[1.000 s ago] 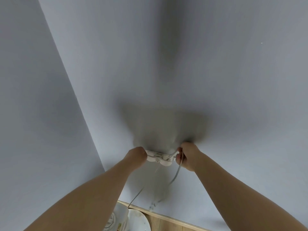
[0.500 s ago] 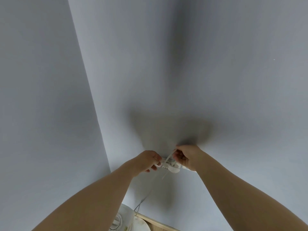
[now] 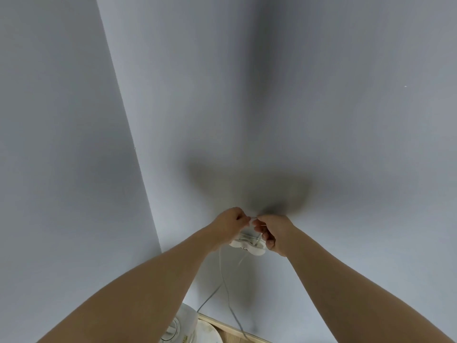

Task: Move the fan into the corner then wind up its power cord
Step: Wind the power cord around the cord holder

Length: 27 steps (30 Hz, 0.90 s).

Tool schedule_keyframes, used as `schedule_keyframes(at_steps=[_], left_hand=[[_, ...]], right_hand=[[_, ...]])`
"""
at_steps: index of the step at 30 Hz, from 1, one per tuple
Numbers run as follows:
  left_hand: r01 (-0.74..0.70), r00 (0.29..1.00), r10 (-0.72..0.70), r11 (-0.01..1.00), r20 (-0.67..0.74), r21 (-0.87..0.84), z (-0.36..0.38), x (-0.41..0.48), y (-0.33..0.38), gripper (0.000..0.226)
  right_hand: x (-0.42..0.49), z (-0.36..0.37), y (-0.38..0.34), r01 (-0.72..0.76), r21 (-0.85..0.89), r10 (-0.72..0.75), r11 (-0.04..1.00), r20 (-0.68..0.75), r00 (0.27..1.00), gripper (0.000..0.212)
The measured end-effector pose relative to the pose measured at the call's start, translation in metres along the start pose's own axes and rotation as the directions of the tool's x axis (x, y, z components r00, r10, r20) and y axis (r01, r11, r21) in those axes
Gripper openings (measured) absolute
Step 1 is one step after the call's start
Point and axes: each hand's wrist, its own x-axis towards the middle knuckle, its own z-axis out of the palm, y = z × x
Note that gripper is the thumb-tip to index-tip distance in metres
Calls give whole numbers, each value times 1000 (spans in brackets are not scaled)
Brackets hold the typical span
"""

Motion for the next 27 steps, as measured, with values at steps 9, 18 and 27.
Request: schedule_keyframes(at_steps=[9, 18, 27], left_hand=[[-6, 943, 130, 926, -306, 376, -16, 6, -5, 24], [61, 959, 35, 943, -280, 328, -24, 22, -21, 18], [14, 955, 136, 867, -264, 499, -21, 19, -50, 32]], right_hand=[[7, -5, 18, -57, -332, 57, 942, -12, 998, 21], [29, -3, 40, -122, -387, 123, 914, -23, 992, 24], [36, -3, 44, -147, -406, 145, 902, -36, 989, 19]])
